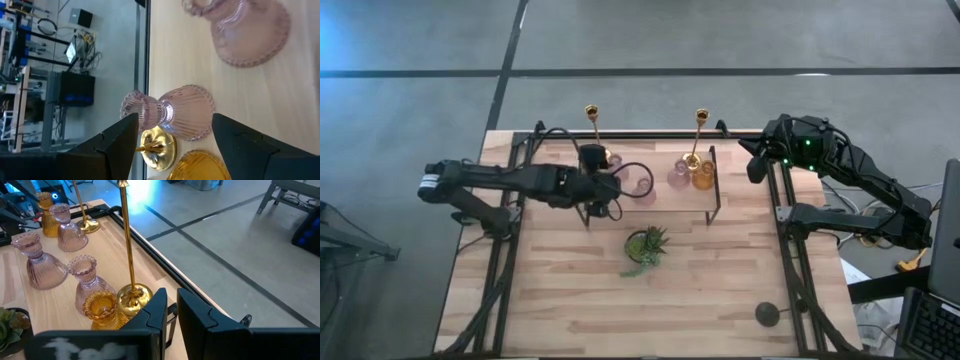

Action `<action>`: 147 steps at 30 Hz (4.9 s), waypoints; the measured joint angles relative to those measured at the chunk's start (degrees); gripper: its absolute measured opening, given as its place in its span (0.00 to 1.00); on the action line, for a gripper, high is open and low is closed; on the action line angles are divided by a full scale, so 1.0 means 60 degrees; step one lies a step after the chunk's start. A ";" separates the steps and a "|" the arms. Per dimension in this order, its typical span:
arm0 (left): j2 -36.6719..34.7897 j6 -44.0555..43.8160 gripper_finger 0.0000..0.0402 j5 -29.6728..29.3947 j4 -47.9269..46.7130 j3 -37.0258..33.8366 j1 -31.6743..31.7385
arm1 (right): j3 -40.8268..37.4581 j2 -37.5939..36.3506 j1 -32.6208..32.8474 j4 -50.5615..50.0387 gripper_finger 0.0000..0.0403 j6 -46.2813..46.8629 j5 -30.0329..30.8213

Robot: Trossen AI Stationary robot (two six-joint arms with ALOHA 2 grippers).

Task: Pick & Place candle stick holders
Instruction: Adjust the pink glass candle holder on the shelf, then put the black candle holder on the shelf

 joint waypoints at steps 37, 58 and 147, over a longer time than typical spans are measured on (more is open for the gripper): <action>0.0166 0.0073 0.64 0.0778 0.0177 -0.0087 0.0726 | -0.0080 0.0003 0.0000 0.0004 0.09 0.0044 0.0000; 0.0166 -0.0368 0.64 0.1098 -0.0093 -0.0087 0.0730 | -0.0080 0.0003 0.0000 0.0002 0.09 0.0036 0.0000; -1.2663 -0.2746 0.01 0.1863 0.5609 -0.9722 -0.4680 | -0.0080 -0.0426 0.0000 -0.0417 0.09 -0.0136 -0.0040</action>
